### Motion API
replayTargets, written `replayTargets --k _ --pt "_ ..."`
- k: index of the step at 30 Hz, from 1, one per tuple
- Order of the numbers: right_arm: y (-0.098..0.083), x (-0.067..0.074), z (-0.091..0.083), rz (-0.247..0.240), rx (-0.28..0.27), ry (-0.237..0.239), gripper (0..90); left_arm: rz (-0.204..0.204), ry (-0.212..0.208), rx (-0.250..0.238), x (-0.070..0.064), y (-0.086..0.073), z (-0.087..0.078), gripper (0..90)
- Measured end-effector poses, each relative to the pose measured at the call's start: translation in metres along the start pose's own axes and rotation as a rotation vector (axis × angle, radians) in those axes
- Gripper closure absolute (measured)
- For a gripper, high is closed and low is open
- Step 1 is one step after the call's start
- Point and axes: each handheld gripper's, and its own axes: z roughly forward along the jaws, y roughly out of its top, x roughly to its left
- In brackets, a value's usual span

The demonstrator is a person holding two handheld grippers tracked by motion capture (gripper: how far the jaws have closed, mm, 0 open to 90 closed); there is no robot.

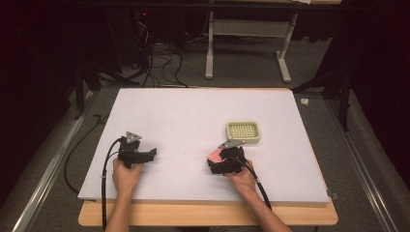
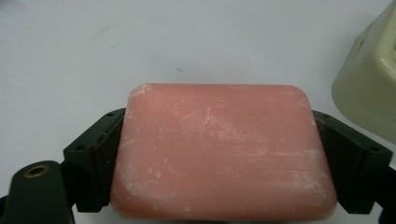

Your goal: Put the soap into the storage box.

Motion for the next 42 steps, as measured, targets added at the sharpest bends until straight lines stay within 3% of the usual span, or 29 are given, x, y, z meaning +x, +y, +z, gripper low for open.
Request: replayTargets --k 12,42 --pt "0.003 -0.008 -0.014 0.029 -0.026 0.021 13.4 0.004 0.004 0.001 0.000 0.000 0.000 16.9" --pt "-0.005 -0.030 -0.044 0.059 -0.067 -0.009 13.4 0.002 0.008 0.000 -0.001 0.000 0.000 17.5"
